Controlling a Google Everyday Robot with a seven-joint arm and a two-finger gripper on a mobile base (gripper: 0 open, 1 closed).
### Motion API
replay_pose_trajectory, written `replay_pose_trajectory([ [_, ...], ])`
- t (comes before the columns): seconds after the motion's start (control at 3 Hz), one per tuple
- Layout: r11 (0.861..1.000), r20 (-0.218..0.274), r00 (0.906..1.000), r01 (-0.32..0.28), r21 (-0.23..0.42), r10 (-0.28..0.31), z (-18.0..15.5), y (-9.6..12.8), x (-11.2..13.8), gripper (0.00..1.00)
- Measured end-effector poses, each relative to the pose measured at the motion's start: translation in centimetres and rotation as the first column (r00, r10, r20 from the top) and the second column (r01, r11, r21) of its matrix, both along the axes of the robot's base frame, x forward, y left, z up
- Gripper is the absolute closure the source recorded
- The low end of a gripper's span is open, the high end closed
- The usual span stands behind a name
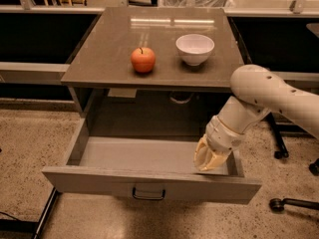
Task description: Open top drawer
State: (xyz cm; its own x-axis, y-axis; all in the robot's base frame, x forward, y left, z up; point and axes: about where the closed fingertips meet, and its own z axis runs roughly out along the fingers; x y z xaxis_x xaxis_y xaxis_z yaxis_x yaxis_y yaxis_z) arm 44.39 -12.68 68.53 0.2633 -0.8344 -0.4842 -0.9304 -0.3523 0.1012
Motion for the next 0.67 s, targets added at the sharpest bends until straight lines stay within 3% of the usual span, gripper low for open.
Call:
replay_pose_trajectory([
  [0.33, 0.999, 0.084, 0.9956, -0.041, 0.002, 0.041, 3.0, 1.0, 0.7, 1.0],
  [0.67, 0.998, 0.178, 0.9828, -0.044, -0.042, 0.051, 5.1, 1.6, 1.3, 0.81],
])
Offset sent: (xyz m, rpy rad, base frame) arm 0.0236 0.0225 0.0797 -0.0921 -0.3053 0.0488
